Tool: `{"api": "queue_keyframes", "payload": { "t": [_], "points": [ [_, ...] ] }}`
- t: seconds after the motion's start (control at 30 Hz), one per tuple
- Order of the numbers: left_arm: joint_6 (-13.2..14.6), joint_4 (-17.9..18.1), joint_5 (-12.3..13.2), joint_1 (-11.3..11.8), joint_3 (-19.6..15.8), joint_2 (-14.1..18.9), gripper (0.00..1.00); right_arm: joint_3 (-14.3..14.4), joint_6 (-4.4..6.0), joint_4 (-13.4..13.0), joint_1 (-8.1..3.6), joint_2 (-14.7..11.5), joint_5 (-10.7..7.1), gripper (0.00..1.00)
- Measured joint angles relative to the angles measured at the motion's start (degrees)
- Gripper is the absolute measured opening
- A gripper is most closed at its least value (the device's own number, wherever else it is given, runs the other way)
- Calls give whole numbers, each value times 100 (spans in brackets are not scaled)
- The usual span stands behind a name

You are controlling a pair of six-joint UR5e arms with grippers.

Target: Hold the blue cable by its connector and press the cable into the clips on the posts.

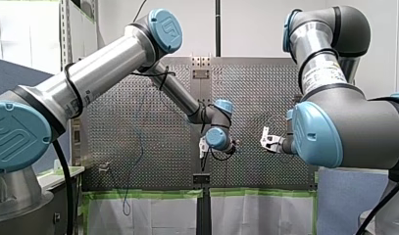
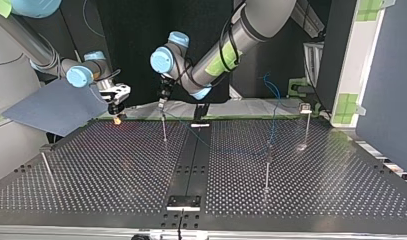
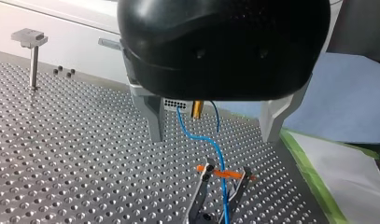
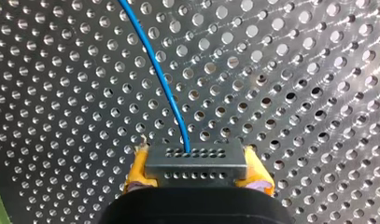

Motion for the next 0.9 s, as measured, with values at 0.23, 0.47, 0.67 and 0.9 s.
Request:
{"api": "queue_keyframes", "payload": {
  "t": [0.23,0.47,0.67,0.9],
  "points": [
    [-8,-1,-116,-23,0,-2,100,2,0,14,-11,0,0,0],
    [-31,-67,-191,-42,0,-3,100,3,0,31,-12,1,-5,0],
    [-50,-170,-326,-49,1,-3,100,3,0,39,-12,1,-8,0],
    [-52,-257,-433,-68,0,-5,100,3,0,47,-12,1,-8,0]
  ]
}}
